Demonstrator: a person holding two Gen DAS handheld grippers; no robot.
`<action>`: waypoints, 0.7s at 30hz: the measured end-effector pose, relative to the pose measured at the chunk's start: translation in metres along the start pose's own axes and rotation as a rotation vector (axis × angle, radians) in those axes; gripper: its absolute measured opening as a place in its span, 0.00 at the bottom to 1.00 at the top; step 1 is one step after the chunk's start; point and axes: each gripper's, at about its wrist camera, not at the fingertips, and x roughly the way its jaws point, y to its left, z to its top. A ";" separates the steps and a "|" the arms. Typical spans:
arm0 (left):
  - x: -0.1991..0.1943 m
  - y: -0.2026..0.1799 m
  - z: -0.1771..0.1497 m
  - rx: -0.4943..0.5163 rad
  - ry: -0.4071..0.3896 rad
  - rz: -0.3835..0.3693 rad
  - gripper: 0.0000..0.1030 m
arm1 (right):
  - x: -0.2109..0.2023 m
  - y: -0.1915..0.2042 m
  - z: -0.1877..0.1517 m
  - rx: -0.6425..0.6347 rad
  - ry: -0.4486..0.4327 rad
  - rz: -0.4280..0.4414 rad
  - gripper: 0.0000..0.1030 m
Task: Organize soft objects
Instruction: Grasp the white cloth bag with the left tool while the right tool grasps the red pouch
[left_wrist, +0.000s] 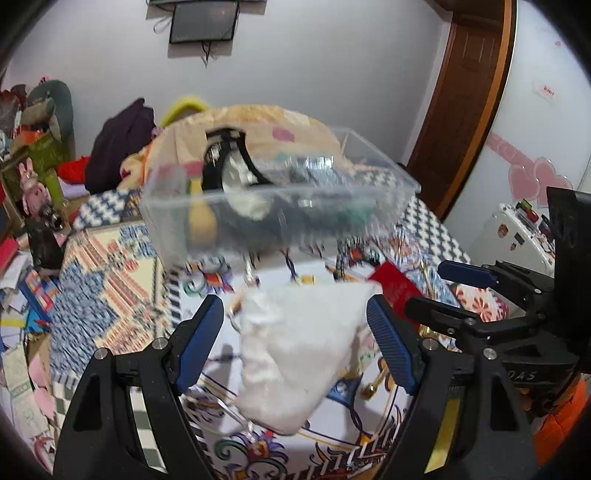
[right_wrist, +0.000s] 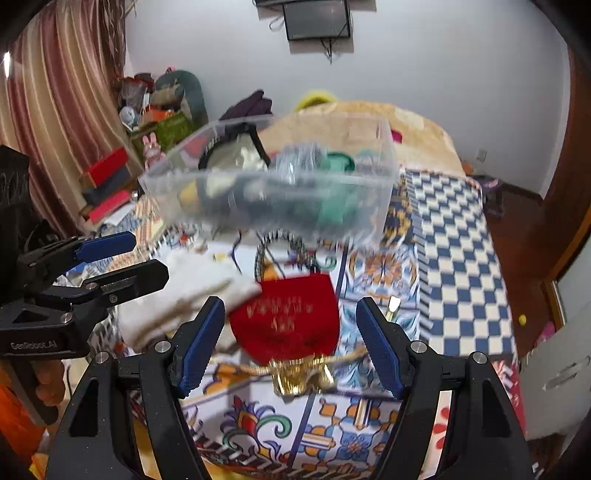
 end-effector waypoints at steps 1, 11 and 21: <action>0.003 -0.001 -0.003 -0.002 0.012 -0.002 0.78 | 0.002 0.000 -0.001 0.001 0.008 0.000 0.66; 0.018 0.002 -0.025 -0.042 0.062 0.000 0.74 | 0.013 -0.005 -0.011 0.016 0.043 0.013 0.38; 0.010 0.005 -0.029 -0.049 0.043 -0.017 0.36 | 0.002 -0.008 -0.016 0.022 0.019 0.007 0.24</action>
